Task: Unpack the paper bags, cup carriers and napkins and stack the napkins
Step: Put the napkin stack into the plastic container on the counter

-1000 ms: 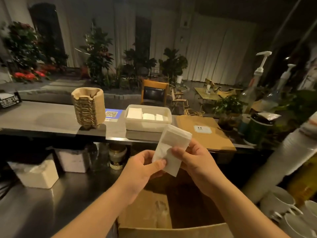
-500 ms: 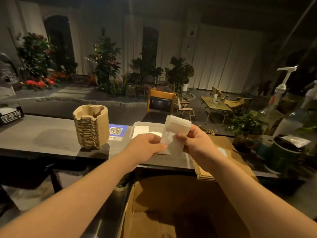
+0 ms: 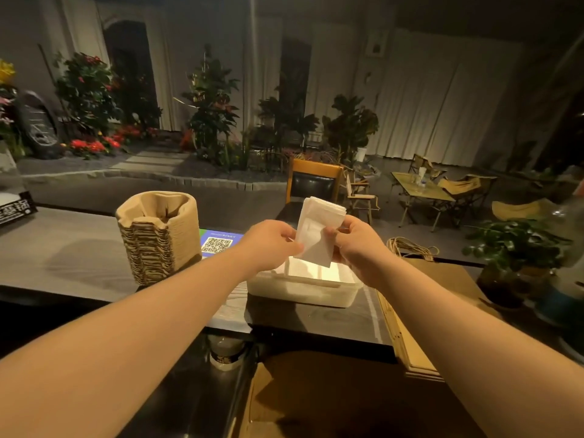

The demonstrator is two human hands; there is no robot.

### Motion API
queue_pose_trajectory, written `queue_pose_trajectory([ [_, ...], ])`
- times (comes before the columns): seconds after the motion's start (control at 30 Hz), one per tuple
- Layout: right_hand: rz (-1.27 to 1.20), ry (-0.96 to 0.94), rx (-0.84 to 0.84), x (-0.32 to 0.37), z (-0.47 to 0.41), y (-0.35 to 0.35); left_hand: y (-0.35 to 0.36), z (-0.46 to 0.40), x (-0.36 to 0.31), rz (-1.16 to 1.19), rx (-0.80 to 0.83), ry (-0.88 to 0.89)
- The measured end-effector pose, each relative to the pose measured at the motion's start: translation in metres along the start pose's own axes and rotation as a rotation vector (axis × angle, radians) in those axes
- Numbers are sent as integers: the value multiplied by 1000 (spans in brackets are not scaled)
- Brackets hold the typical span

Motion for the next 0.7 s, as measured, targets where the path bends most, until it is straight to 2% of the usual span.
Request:
queue_pose_trajectory([
  [0.23,210,173,2,-22,-26,10,8,-17,26,-74,5,-90],
  [0.47,461,343,50,-36,-29,14,9,-18,32,-90,-84,-23],
  [0.6,587,275,11,-41,-38,17,16,-19,20,-217,-98,152],
  [0.7,690,153,-49,-36,-41,18,23,-21,19,-299,-75,195],
])
Point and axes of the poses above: each hand's wrist, its own z-axis away from the middle knuckle, its own y-axis out of the palm, x = y × z, the point moved 7 cm from there along -z, towards the middle knuckle, and after that the axes turned 5 degrees about y, right-handed, at the moved point
